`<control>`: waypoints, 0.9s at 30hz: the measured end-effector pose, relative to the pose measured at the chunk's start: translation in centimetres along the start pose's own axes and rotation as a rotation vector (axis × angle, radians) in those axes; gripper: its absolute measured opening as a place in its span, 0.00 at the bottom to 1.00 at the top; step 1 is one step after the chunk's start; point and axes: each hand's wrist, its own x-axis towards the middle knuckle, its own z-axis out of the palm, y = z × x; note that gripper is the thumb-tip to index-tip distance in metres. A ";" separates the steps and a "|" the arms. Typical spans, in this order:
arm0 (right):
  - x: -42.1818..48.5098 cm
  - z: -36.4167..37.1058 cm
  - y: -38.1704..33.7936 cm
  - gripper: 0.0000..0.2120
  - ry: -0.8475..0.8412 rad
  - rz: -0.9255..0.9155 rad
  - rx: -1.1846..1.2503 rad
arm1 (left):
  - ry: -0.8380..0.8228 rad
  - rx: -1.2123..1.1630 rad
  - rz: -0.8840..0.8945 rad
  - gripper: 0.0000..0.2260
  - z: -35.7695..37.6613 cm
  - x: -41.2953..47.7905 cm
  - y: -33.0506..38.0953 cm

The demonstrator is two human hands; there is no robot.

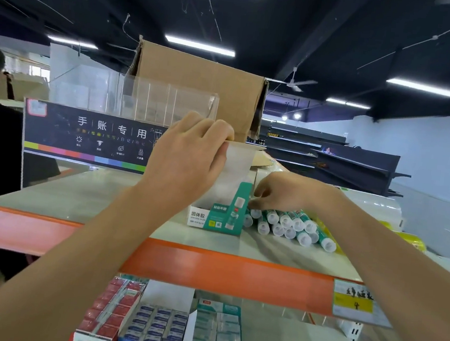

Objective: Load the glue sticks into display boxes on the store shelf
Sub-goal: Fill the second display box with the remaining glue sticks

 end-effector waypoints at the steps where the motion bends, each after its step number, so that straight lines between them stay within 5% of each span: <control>1: 0.2 0.1 -0.1 0.27 -0.015 0.012 -0.004 | 0.015 -0.012 0.010 0.04 0.1 0.0 -0.2; 6: 0.8 0.3 -0.3 0.31 -0.064 0.019 -0.009 | 0.072 -0.002 0.034 0.03 0.6 0.1 -0.8; 15: 1.9 -0.1 0.2 0.13 -0.074 0.065 0.049 | 0.184 0.015 0.047 0.07 1.1 0.3 -0.8; 27: 2.6 -0.5 0.9 0.27 -0.226 0.077 0.119 | 0.246 0.003 0.033 0.08 1.3 0.3 -0.7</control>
